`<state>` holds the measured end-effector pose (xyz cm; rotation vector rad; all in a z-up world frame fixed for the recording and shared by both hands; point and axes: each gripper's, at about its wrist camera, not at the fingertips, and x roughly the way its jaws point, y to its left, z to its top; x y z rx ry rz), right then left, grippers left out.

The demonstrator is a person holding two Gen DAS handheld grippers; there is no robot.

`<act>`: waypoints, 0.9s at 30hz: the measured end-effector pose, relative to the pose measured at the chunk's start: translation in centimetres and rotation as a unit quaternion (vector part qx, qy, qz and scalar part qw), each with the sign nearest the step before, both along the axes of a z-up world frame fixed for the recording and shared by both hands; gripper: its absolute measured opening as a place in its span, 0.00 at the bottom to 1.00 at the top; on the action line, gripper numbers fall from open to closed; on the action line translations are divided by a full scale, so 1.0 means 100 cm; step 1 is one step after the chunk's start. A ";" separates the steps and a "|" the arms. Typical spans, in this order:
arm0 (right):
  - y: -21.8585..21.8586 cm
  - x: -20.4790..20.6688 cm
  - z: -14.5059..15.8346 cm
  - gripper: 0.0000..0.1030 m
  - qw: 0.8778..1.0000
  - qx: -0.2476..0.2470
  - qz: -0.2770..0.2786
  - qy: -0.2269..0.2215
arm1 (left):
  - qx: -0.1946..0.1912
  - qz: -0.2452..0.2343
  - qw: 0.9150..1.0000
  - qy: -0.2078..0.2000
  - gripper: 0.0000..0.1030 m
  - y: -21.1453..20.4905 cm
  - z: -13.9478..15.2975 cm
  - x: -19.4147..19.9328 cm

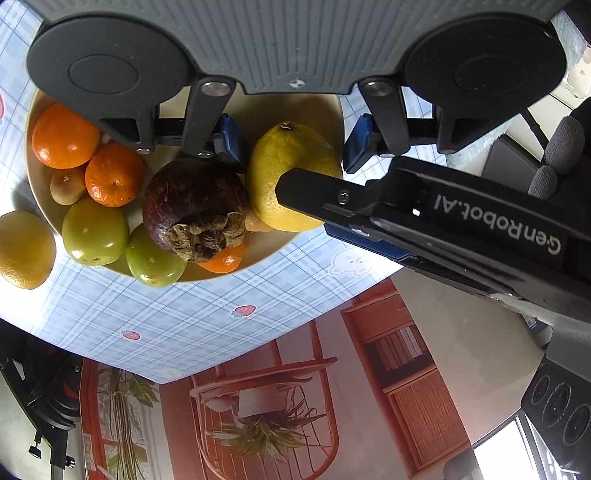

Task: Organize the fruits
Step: 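Lower the lemon into the plate and open both grippers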

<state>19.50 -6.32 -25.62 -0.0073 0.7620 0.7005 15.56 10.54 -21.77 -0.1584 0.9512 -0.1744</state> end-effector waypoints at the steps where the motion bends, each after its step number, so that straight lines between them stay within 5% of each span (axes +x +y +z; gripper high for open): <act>1: 0.000 -0.001 0.000 0.59 1.000 0.000 0.000 -0.001 | 0.000 0.000 1.000 -0.001 0.48 0.000 0.000 0.001; 19: -0.054 -0.037 0.024 0.56 0.997 0.003 -0.054 -0.050 | -0.001 0.019 1.000 -0.003 0.50 0.002 0.001 0.001; 27: -0.112 -0.026 0.052 0.56 0.985 0.004 -0.139 -0.106 | -0.010 0.021 0.998 -0.053 0.50 -0.013 0.026 -0.001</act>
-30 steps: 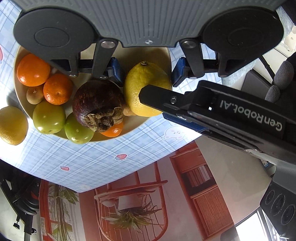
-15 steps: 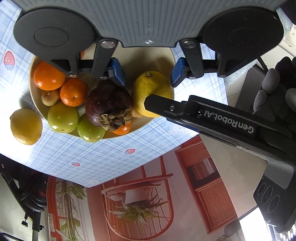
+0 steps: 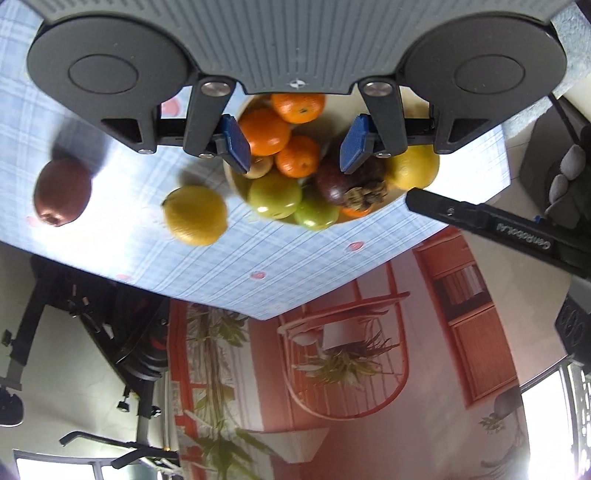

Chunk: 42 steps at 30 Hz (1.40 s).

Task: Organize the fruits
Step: 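Lower the lemon into the plate and open both grippers, then move both grippers to the second yellow lemon and grasp it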

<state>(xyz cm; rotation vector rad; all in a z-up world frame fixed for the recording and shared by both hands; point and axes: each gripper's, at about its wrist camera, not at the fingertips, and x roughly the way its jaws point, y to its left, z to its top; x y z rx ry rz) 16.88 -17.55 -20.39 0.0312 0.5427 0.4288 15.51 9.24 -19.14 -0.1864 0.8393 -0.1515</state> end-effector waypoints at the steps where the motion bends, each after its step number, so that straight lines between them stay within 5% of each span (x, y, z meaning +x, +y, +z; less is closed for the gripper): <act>1: -0.007 0.001 0.005 0.56 1.000 0.002 -0.008 -0.008 | -0.001 -0.001 1.000 -0.005 0.50 -0.003 0.003 0.002; 9: -0.042 0.018 0.037 0.56 0.995 -0.013 -0.067 -0.076 | -0.004 -0.014 0.998 -0.059 0.50 -0.039 0.032 0.035; 15: -0.043 0.041 0.025 0.56 0.995 -0.021 -0.072 -0.064 | 0.007 -0.024 0.996 -0.082 0.50 -0.064 0.035 0.075; 27: -0.034 0.077 -0.026 0.56 0.999 -0.042 -0.033 0.007 | -0.016 -0.058 0.998 0.008 0.50 -0.083 -0.017 0.152; 42: -0.025 0.105 -0.050 0.64 0.999 -0.029 -0.003 0.024 | -0.044 -0.089 0.993 0.060 0.52 -0.084 -0.048 0.167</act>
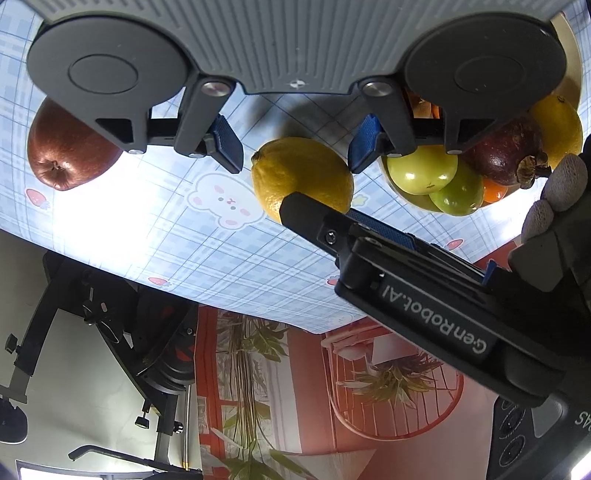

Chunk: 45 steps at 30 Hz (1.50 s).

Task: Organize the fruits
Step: 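Move both grippers to the second yellow lemon and grasp it, then carry the second lemon over the plate with both grippers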

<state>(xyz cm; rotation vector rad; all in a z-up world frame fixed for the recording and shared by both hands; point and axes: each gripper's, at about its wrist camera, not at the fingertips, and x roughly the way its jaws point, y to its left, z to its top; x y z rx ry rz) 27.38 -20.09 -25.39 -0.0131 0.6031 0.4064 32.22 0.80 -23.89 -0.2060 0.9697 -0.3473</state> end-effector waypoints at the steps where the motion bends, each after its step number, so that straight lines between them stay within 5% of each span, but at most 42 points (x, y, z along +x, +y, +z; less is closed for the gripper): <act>1: 0.000 0.001 -0.001 0.64 1.000 0.001 0.000 0.001 | -0.002 -0.002 1.000 0.001 0.52 0.000 -0.001 0.000; 19: -0.007 -0.029 -0.002 0.59 0.999 0.028 -0.020 -0.005 | 0.026 -0.038 0.999 -0.013 0.50 -0.021 0.008 -0.022; 28: -0.003 -0.059 0.030 0.59 0.999 0.020 -0.028 -0.034 | 0.029 -0.052 0.997 -0.044 0.50 -0.030 0.039 -0.049; 35: 0.020 -0.086 0.050 0.59 0.999 0.028 -0.002 -0.046 | 0.023 -0.042 0.997 -0.055 0.50 -0.007 0.057 -0.085; 45: 0.068 -0.122 0.040 0.59 0.999 0.030 0.038 -0.025 | 0.030 -0.022 0.999 -0.032 0.50 0.031 0.052 -0.136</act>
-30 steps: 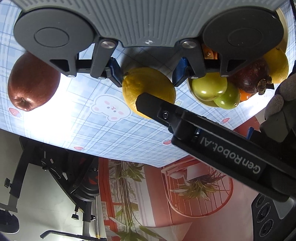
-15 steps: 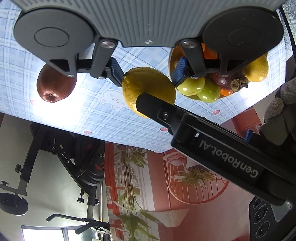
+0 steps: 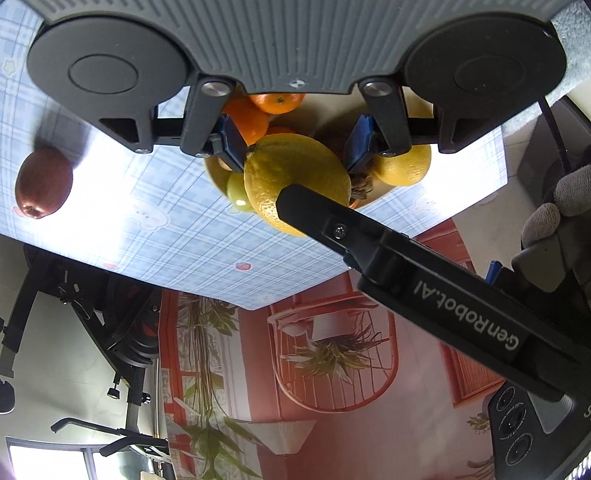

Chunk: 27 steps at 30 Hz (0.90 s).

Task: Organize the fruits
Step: 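Carry the second lemon over the plate with both grippers, then lower the lemon beside the first lemon and open both grippers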

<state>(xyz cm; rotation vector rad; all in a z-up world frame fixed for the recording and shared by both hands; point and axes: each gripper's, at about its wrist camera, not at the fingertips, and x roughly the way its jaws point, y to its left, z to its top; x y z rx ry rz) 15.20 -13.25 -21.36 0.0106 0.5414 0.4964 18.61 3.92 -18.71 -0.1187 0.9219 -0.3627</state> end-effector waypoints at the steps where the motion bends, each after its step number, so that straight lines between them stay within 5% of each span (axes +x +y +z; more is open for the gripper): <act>1: 0.003 -0.003 0.000 0.59 1.000 -0.001 0.002 0.002 | -0.001 0.002 1.000 0.001 0.50 0.002 -0.001 -0.003; 27: 0.027 -0.016 -0.032 0.58 0.996 -0.007 0.018 0.086 | 0.029 -0.004 0.999 0.044 0.50 0.014 -0.032 -0.028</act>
